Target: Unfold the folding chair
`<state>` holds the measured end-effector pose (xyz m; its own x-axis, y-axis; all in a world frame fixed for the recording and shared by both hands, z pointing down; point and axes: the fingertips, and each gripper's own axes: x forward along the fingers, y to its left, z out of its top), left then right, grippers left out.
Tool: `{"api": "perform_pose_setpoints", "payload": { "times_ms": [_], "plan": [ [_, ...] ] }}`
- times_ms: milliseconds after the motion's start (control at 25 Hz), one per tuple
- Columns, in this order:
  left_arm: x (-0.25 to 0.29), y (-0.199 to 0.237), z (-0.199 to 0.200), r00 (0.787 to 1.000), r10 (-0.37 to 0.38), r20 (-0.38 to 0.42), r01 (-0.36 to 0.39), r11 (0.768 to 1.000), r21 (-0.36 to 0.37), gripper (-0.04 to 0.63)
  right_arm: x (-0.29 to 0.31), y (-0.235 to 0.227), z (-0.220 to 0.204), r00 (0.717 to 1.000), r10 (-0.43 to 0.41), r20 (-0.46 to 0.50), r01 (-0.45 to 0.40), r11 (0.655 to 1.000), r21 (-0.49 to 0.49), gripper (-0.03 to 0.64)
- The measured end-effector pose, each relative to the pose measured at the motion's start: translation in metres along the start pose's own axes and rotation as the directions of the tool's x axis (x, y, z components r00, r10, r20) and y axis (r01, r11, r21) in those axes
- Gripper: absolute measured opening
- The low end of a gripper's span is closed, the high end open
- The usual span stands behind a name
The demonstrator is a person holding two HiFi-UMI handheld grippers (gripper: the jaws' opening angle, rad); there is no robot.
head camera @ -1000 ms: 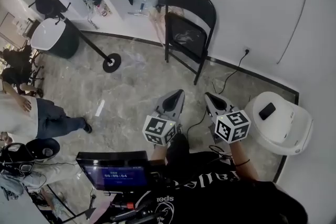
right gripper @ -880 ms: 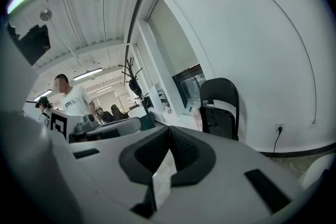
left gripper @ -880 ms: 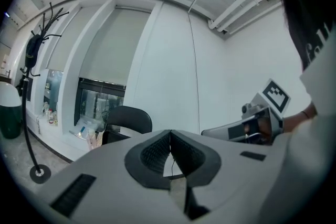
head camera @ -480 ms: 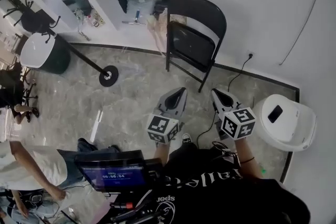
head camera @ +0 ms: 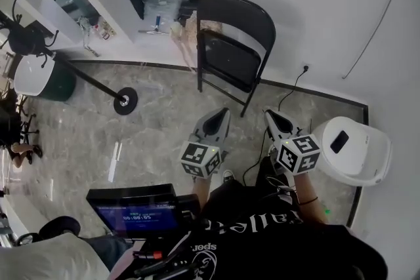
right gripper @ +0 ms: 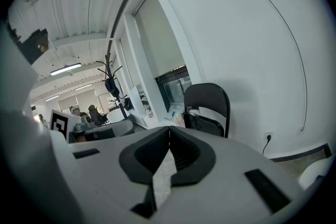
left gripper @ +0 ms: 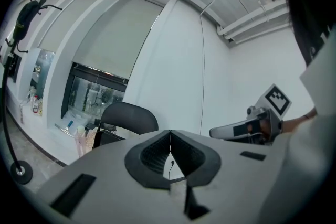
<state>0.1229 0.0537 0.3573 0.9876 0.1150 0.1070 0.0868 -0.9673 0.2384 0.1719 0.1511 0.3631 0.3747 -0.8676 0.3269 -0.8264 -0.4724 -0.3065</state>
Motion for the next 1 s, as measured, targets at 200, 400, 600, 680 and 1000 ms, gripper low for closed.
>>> {"api": "perform_pose_setpoints", "payload": {
  "times_ms": [200,400,600,680,1000],
  "plan": [
    [0.049,-0.003,-0.005,0.999,0.035,-0.002,-0.035,0.999,-0.018,0.003,0.013,-0.054,0.017,1.0,0.021,0.001,-0.021,1.0,0.006,0.015],
    [0.114,-0.004,-0.005,0.995,0.103,-0.005,-0.103,0.994,-0.045,0.003,0.033,-0.113,0.047,0.996,0.083,-0.026,-0.084,0.996,-0.023,0.015],
    [0.184,-0.011,-0.007,0.986,0.167,0.0,-0.167,0.984,-0.07,0.003,0.055,-0.171,0.066,0.983,0.16,-0.085,-0.167,0.983,-0.082,0.015],
    [0.205,-0.011,-0.009,0.98,0.197,0.002,-0.197,0.977,-0.082,0.003,0.064,-0.189,0.072,0.976,0.195,-0.101,-0.204,0.975,-0.086,0.015],
    [0.249,0.003,-0.006,0.958,0.286,-0.004,-0.284,0.952,-0.111,0.005,0.104,-0.228,0.09,0.941,0.311,-0.135,-0.324,0.942,-0.085,0.015]
  ]
}}
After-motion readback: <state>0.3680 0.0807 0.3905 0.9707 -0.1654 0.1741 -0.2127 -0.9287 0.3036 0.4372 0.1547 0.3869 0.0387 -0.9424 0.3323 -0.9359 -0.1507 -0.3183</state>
